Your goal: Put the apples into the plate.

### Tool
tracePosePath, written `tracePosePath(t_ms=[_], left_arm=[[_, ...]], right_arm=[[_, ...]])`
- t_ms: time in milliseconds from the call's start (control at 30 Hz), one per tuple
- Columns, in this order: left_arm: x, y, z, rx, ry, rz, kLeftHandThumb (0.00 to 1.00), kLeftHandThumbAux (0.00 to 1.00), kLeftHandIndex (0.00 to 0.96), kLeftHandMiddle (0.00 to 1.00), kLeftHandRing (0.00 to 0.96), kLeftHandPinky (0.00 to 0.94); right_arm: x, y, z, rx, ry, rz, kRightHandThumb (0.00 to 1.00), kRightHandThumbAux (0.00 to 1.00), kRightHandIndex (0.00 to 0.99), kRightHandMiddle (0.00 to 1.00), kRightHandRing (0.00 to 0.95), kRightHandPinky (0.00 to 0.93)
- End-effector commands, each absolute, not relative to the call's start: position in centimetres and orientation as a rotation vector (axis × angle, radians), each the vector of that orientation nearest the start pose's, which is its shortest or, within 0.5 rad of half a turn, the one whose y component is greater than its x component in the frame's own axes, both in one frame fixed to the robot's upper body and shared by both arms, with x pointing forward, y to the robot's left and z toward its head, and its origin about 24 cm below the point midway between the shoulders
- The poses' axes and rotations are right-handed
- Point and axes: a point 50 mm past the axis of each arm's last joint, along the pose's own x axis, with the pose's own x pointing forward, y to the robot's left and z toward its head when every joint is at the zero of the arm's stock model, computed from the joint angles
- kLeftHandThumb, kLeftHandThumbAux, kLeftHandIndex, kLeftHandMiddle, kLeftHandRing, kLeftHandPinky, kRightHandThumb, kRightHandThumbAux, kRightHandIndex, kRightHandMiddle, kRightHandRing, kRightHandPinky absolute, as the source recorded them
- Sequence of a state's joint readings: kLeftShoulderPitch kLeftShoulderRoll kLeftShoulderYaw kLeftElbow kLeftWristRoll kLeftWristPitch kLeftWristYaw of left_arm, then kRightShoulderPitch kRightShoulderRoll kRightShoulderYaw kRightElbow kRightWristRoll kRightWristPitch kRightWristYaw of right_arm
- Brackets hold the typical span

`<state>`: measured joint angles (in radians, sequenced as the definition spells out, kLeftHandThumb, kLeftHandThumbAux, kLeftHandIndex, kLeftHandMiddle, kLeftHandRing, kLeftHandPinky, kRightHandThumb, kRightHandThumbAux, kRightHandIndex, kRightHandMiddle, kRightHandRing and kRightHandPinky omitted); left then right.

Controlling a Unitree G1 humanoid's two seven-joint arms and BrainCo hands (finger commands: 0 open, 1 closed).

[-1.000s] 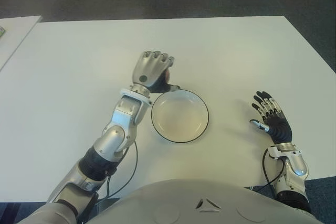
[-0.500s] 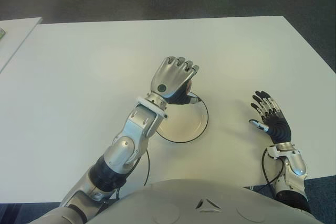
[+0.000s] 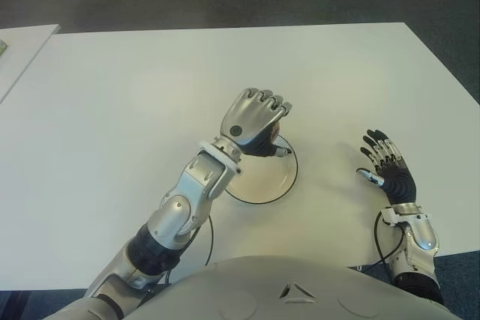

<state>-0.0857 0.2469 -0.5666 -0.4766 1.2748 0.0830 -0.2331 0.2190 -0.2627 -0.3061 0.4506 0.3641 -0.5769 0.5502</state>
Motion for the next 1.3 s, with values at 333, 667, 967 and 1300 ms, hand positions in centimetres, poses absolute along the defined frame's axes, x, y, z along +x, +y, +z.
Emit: tracePosePath(t_ms=[333,667,967,1300], left_arm=[[21.7,4.5,9.4,1.394,-0.501,-0.459,0.858,0.663,0.408,0.539,0.830,0.782],[21.5,4.7,7.4,1.391,-0.452,-0.465,0.857,0.663,0.405,0.543,0.834,0.814],[21.2,4.7,5.4,1.417,-0.431,-0.469,0.855,0.664,0.403,0.540,0.829,0.804],[21.2,5.6,3.2,1.448,-0.393,-0.501,0.855,0.661,0.408,0.529,0.812,0.794]], right_arm=[[13.8,-26.1,-4.9,0.069,0.145,0.026,0.005,0.815,0.000,0.000,0.000,0.000],[13.9,-26.0,-5.0,0.078,0.155,0.023,0.011,0.814,0.005,0.000,0.000,0.000],[13.9,-25.8,-5.0,0.079,0.147,0.029,0.023,0.803,0.007,0.000,0.000,0.000],[13.9,-25.9,-5.0,0.073,0.141,0.026,0.011,0.818,0.010,0.000,0.000,0.000]])
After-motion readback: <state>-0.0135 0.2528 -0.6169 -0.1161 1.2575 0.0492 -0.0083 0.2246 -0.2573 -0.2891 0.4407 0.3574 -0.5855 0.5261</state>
